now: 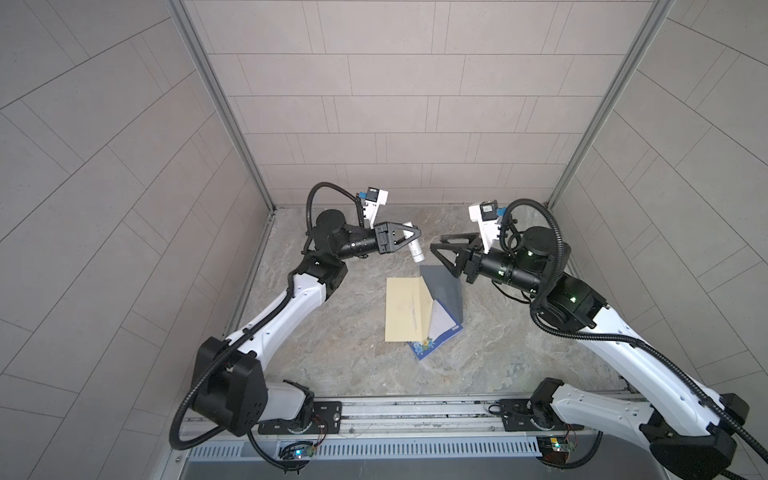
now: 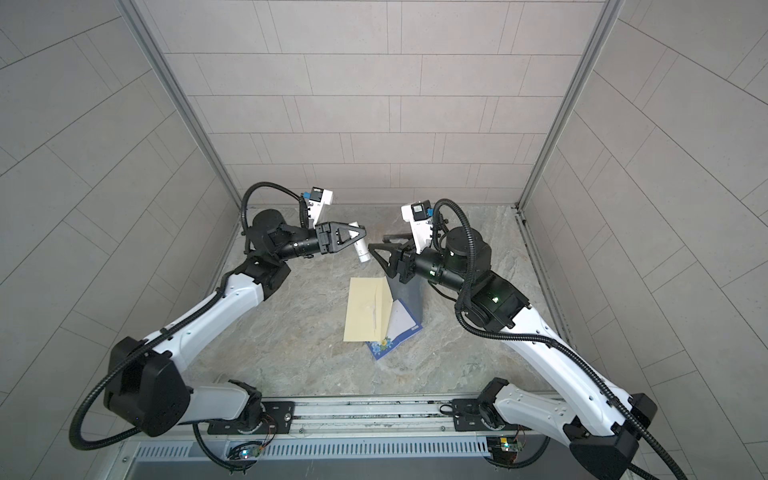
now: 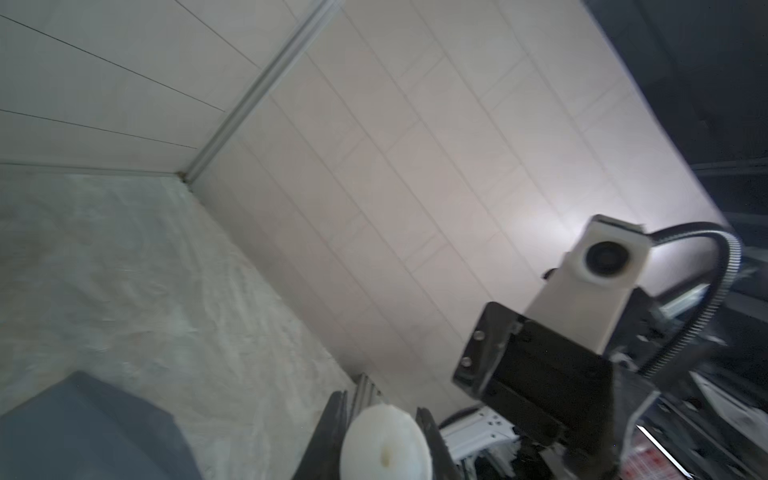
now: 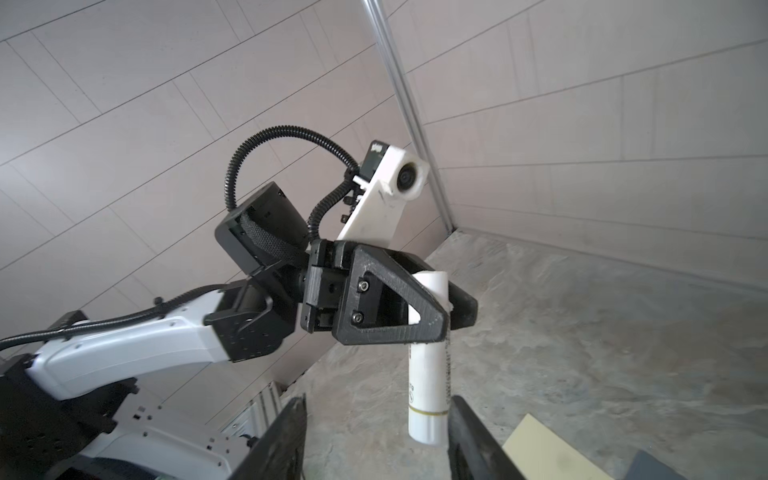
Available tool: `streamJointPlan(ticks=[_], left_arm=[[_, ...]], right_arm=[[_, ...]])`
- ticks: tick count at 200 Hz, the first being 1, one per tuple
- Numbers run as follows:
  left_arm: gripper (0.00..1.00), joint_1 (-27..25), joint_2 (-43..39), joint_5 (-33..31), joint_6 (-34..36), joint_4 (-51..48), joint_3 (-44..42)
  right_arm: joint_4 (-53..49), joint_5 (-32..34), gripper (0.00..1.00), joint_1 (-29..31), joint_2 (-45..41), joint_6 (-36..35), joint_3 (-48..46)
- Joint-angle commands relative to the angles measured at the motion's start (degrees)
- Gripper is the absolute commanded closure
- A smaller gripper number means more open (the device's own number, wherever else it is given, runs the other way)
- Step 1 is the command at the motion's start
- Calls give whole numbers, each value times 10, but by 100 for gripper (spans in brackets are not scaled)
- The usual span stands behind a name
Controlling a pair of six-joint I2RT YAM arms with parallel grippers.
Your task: Place the letter into the envelope and seal it
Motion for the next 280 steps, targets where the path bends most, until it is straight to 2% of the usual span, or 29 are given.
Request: streamJointPlan(ticks=[1,58,123,229,246,280], left_arm=[[100,-11,-16,-132,161,-288,59],[100,-16,18,-150,30,-294,71],[100,-20,24,-167,18,-320,88],[100,-20,25,-165,15,-316,94],[100,-20,26,-163,15,-316,96],[100,-20,26,-151,14,-314,97]], right_arm=[[-41,102,45,9,6,-49,5],[-67,106,51,40,88,-70,48],[-135,161,53,100,191,-98,93],[-178,202,55,106,237,-119,107],[-196,200,60,106,247,-120,123],[-200,192,83,102,248,-108,137]])
